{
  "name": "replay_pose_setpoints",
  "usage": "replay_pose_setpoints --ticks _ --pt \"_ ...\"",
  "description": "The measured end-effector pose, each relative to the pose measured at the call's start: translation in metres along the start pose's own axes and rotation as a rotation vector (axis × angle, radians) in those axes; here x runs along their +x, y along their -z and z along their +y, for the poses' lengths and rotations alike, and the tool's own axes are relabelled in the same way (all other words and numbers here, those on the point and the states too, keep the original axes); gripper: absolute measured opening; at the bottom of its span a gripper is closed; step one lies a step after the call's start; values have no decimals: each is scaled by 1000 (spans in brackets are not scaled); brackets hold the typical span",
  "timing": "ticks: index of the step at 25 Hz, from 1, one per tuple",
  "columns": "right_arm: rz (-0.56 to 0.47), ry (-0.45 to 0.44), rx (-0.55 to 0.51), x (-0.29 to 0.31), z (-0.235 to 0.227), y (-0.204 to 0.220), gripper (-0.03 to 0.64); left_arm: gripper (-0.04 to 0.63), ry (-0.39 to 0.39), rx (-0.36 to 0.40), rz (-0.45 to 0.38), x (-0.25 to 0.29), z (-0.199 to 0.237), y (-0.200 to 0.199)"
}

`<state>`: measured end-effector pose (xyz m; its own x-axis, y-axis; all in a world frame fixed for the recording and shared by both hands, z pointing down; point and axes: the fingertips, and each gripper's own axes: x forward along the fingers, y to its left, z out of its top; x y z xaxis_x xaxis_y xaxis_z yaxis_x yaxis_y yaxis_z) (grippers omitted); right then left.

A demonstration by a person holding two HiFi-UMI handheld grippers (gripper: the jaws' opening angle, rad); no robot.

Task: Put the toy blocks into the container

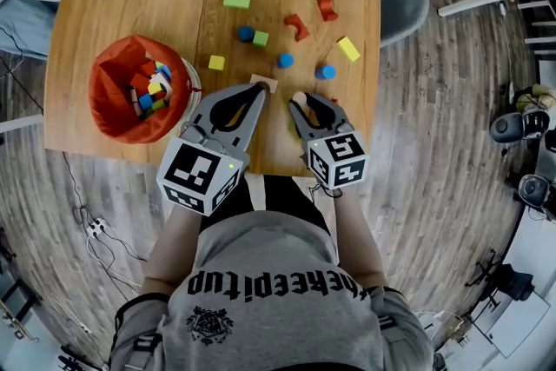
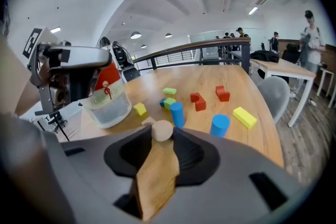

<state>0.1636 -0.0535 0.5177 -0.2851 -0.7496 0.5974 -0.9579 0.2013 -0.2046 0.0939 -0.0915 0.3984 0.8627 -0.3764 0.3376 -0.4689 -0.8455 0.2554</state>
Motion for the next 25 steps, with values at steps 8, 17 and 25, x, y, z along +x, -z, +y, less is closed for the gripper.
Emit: replay_pose_setpoints --ticks 8,17,25 --pt "-117 -79 -38 -12 30 -53 134 15 -40 7 -53 -20 6 -13" --pt "-193 -146 -94 -21 66 -89 135 15 -102 14 -106 -53 16 -21" --pt "-232 -217 -150 -21 98 -114 135 15 -190 9 -147 -88 28 -24"
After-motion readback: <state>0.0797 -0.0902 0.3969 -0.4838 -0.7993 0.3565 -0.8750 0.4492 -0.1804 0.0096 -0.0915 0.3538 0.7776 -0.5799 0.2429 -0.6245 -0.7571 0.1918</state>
